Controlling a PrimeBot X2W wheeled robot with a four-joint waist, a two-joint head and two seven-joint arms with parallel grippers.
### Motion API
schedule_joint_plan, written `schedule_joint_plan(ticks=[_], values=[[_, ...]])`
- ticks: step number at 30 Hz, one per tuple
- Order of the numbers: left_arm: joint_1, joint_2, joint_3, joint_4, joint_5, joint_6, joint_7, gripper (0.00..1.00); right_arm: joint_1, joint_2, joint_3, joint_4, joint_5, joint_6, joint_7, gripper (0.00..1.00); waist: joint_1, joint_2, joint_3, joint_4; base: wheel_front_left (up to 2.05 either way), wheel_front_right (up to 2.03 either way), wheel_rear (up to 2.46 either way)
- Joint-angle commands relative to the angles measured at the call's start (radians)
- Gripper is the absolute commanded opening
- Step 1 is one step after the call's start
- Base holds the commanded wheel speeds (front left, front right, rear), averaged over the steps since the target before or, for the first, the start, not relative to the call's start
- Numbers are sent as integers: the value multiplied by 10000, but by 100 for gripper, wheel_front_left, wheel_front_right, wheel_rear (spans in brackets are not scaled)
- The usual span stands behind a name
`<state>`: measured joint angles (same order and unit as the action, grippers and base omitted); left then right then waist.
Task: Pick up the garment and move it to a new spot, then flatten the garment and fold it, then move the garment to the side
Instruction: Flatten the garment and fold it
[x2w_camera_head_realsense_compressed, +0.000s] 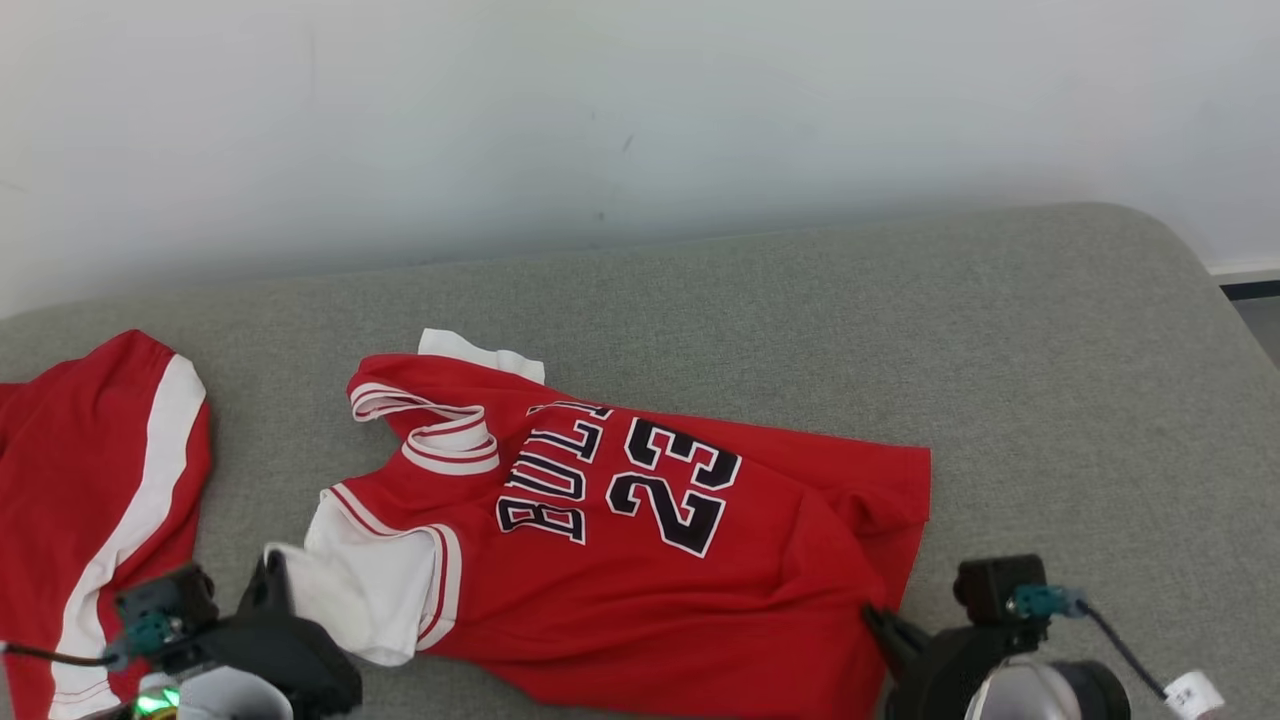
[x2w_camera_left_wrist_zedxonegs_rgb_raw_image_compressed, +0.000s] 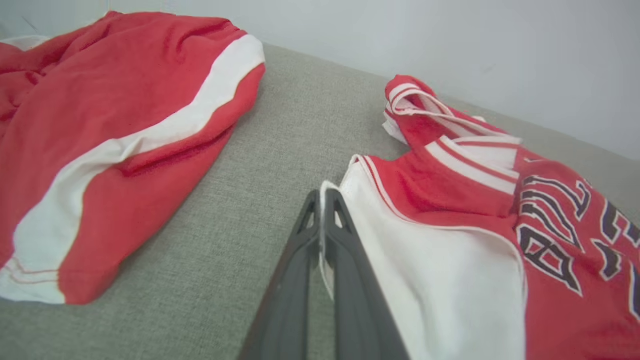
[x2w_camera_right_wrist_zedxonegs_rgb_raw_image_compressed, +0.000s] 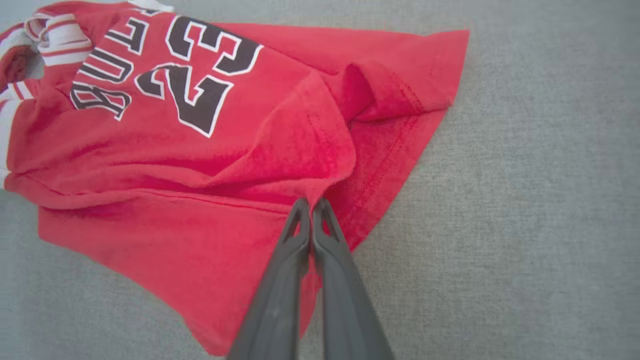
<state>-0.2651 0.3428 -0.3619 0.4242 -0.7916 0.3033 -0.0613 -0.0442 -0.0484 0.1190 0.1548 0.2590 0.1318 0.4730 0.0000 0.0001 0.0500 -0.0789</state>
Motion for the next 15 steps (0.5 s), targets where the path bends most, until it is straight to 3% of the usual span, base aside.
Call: schedule_joint_plan(ticks=[1, 9, 13, 15], values=[[-149, -6, 221, -209, -143, -129, -198, 0, -316, 4, -51, -249, 87, -22, -78, 0, 0, -1, 2, -21, 0, 0, 0], [-2054, -263, 909, -1154, -1034, -998, -250, 0, -2834, 7, 144, -945, -167, -22, 52, 0, 0, -1, 651, -99, 0, 0, 0], [-3914, -653, 1399, -1334, -2045, -1515, 447, 0, -4942, -59, 144, -463, 586, -22, 132, 0, 0, -1, 1574, -109, 0, 0, 0], [-5046, -716, 1664, -1269, -2450, -1569, 778, 0, -6139, -115, 55, -9, 963, -22, 122, 0, 0, -1, 2138, -175, 0, 0, 0]])
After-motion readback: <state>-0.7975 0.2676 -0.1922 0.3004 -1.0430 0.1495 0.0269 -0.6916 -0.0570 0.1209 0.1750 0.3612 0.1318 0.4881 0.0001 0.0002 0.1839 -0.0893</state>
